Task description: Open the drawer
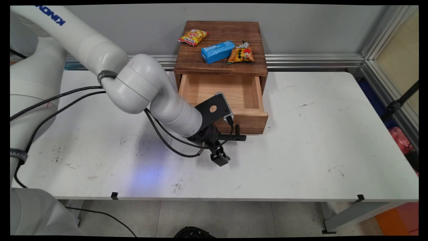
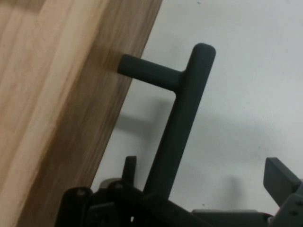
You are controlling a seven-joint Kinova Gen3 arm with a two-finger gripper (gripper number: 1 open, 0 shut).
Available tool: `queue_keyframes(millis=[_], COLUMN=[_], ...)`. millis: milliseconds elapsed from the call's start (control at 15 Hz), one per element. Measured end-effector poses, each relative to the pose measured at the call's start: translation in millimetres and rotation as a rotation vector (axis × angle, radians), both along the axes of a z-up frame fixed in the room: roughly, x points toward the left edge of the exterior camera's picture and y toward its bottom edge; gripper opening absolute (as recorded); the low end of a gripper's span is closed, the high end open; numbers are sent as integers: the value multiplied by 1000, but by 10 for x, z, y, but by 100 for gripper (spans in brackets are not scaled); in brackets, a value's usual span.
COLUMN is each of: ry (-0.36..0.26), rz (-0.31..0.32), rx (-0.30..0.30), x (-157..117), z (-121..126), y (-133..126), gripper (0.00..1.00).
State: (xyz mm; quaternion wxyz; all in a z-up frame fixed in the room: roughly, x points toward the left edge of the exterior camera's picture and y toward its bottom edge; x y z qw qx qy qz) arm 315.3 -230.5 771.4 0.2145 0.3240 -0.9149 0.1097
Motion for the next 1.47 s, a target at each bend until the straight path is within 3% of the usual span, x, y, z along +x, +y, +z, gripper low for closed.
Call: queue_keyframes(millis=[800, 1467], ry=[-32, -62], rz=[-57, -60], rx=[31, 73], x=[-99, -178], z=[48, 177], y=[161, 362], gripper=[100, 100])
